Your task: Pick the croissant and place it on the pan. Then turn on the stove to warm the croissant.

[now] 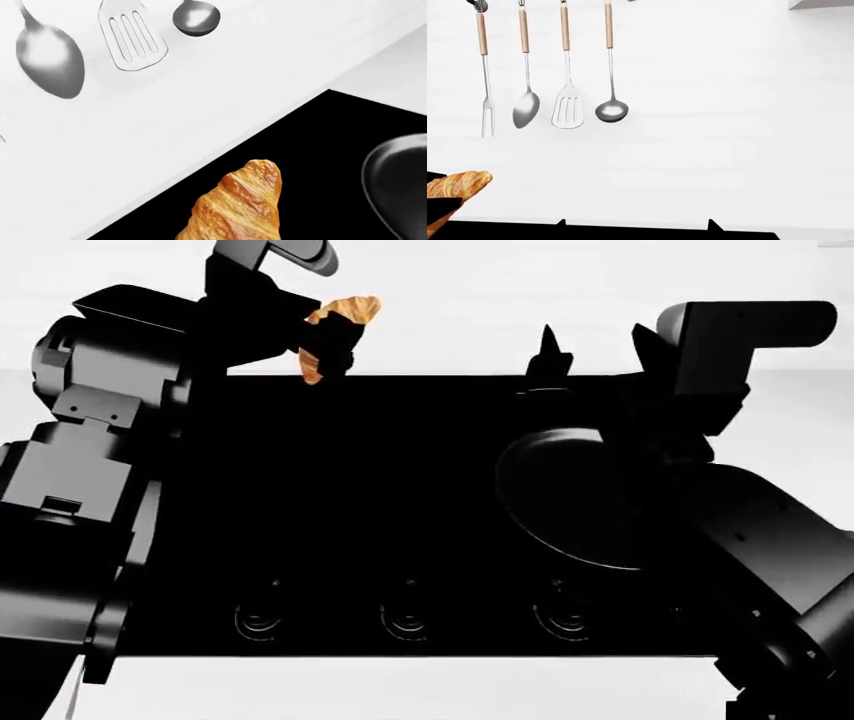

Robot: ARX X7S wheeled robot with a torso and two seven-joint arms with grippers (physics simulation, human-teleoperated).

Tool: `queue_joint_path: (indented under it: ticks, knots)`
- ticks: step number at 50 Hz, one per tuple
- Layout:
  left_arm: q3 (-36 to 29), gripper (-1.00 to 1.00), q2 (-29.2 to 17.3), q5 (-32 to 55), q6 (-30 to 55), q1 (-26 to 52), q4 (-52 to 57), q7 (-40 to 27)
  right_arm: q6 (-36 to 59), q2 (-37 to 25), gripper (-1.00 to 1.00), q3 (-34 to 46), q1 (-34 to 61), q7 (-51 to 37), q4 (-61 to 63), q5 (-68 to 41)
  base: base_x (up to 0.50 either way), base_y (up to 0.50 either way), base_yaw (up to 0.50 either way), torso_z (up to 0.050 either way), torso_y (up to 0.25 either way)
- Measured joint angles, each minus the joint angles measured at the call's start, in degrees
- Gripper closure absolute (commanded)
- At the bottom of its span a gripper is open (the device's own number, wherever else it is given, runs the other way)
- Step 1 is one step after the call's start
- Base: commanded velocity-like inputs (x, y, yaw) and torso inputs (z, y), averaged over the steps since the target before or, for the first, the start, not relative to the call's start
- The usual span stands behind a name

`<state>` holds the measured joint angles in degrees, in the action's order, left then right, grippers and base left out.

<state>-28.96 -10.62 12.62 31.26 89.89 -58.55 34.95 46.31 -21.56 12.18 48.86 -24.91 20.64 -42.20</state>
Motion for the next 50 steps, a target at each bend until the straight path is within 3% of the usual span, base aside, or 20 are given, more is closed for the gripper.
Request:
queue_joint_path:
  ticks: [50]
  knots:
    - [-0.8, 1.00, 0.8, 0.7, 0.3, -0.1, 0.1, 0.7, -0.7, -0.5, -1.00, -0.1, -0.3, -0.6, 0.3, -0.9, -0.03, -0.41, 0.00, 0.000, 0.000]
